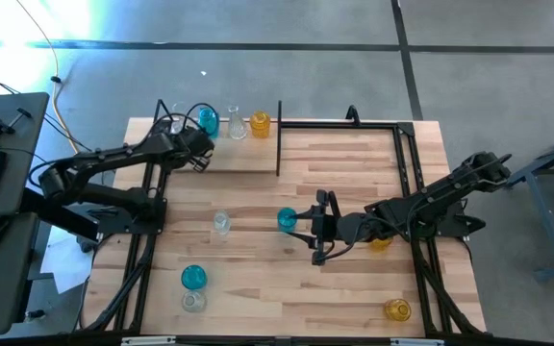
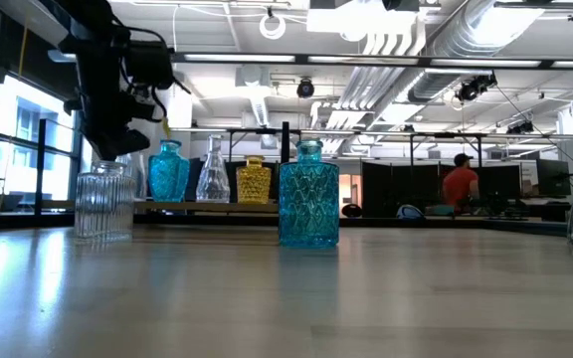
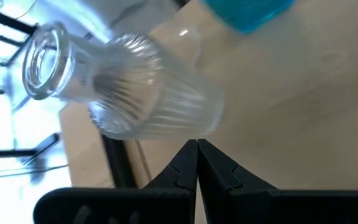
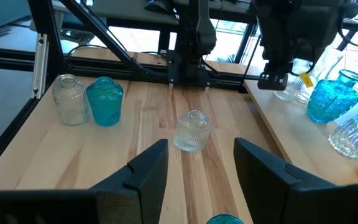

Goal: Sort vases onto shelf
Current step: Put the transparent vase on the shelf aligned with the other transparent vase, then put the blue vase on the shelf aligned with the other blue vase

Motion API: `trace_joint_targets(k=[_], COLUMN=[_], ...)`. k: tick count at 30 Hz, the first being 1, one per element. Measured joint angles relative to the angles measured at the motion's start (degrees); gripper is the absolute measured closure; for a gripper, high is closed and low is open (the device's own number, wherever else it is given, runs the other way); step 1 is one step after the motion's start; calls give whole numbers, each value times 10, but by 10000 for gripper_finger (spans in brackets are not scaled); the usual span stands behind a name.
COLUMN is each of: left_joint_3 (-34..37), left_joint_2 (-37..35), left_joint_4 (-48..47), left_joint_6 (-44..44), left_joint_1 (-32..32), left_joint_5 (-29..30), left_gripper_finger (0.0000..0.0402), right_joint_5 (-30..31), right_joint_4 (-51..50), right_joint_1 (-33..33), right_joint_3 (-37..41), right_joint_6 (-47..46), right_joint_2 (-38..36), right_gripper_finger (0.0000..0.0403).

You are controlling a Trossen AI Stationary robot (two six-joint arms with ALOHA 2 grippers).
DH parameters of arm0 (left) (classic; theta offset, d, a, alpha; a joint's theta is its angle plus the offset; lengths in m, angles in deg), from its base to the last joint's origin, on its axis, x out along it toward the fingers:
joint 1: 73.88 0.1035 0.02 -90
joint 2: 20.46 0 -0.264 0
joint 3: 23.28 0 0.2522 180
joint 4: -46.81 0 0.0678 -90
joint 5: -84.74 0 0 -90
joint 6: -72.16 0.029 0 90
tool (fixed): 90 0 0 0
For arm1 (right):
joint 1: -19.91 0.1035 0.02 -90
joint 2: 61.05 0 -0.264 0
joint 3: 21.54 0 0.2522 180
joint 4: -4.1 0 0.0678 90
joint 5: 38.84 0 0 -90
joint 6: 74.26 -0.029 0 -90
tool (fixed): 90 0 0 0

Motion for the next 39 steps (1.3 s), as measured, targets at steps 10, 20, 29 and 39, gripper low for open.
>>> trace_joint_targets(k=[10,20,29,39], left_joint_3=[6,117,245,287], left_joint_2=[-122,-213,-225,-225], left_joint_4=[20,304,669,777], left_joint_6=[-66,-37,87,157], left_joint_1=[-145,-311,-365,-358], left_joint_5=[-50,-56,-135,-144], left_gripper_finger=[401,401,401,401], right_joint_5=[0,-27,60,53], right_joint_4=[-51,151,248,275], right_joint_1=[4,20,-13,-63], right_joint_3=[0,128,216,215], right_joint_6=[-2,-18,-129,-170], right_joint_2=[0,1,5,75], right_gripper_finger=[234,234,225,113])
